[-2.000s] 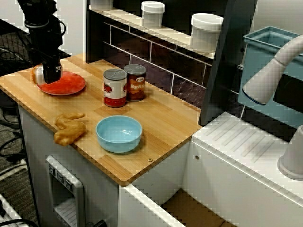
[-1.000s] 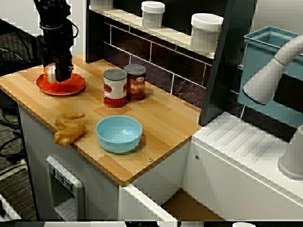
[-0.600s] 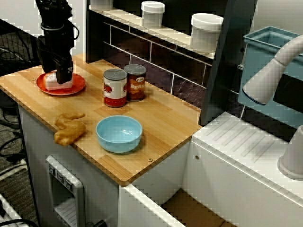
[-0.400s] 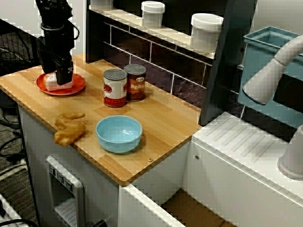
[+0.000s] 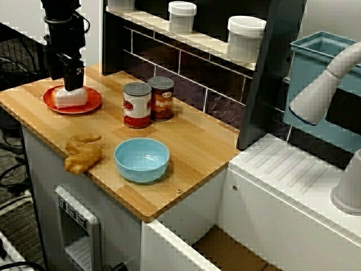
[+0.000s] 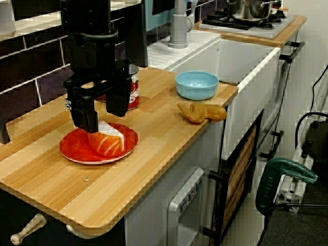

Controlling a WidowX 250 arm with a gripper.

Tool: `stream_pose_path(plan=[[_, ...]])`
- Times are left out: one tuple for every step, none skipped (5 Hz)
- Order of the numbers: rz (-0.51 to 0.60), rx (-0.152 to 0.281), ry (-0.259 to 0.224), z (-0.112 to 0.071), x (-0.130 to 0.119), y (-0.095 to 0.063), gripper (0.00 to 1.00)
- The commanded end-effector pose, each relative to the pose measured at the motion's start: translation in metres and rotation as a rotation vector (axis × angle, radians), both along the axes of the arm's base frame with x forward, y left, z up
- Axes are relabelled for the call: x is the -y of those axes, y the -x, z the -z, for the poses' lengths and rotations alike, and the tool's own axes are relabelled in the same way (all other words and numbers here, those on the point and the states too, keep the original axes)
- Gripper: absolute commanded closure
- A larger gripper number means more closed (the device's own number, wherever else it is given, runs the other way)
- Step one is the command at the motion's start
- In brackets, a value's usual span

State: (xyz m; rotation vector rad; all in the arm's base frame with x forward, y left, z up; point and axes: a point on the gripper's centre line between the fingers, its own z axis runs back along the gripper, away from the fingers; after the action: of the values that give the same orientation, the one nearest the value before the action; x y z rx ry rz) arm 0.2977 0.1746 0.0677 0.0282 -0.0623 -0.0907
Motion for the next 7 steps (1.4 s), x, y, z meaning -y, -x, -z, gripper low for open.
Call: stream_pose_path(plan=[[0.03,0.034,-0.028,-0.024,-0.02,0.001,0.0],[0.052,-0.001,-0.041,-0.017,-0.034,-0.001,0.0],[0.052,-0.001,-0.046,-0.021,-0.041,0.001,0.0],[0.039,0.001,-0.058,-0.025,-0.052,0.004,0.0],[0.026,-0.01,-0.058,-0.024,-0.06,0.006,0.0],[0.031,-0.02,-0.059,-0.023,-0.064,0.006,0.0],[0.035,-0.038,-0.07,-0.019,-0.069,0.007,0.0]])
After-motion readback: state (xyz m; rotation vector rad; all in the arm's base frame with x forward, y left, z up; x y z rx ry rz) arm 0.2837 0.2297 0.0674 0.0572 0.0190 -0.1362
